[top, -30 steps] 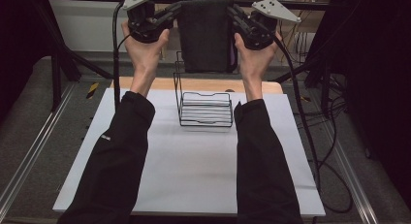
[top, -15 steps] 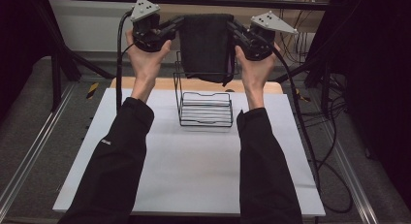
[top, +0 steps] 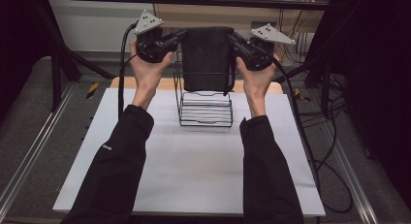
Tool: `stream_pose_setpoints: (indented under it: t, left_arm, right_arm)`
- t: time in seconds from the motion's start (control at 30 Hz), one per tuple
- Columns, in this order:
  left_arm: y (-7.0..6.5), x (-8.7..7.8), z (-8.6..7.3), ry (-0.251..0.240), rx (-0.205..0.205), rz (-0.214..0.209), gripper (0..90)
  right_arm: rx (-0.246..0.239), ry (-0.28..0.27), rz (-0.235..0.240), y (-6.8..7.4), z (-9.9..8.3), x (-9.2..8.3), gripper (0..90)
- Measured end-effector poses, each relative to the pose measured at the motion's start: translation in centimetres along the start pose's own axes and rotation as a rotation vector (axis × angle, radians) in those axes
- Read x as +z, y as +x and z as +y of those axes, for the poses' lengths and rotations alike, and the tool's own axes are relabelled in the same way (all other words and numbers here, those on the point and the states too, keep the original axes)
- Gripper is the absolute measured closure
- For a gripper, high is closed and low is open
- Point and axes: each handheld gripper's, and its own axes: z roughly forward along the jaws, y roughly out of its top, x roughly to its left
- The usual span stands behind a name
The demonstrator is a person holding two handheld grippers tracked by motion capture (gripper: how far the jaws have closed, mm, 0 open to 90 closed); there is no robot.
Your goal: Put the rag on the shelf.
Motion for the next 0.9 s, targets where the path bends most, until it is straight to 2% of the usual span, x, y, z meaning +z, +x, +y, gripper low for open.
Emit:
stream_pose_setpoints:
  t: [0.07,0.13,0.23,0.6,0.9]
  left_arm:
    - [0.0,-0.2,-0.2,0.002,0.008,0.003,83.6]
    - [-0.1,-0.4,-0.4,0.001,0.006,-0.018,83.6]
    - [-0.2,-0.7,-0.7,0.006,0.014,-0.021,83.6]
    - [-0.7,-1.2,-1.5,0.009,0.024,-0.039,83.6]
    - [-1.2,-1.7,-2.3,0.010,0.044,-0.048,83.6]
  right_arm:
    - [-0.005,0.008,0.005,0.1,-0.1,-0.1,79.4]
    - [-0.006,0.011,0.011,0.1,-0.2,-0.3,79.3]
    - [-0.008,0.018,0.019,0.2,-0.4,-0.6,79.1]
    - [-0.052,0.040,0.027,0.5,-1.0,-1.4,79.0]
    - [-0.059,0.043,0.037,0.6,-1.8,-2.0,78.9]
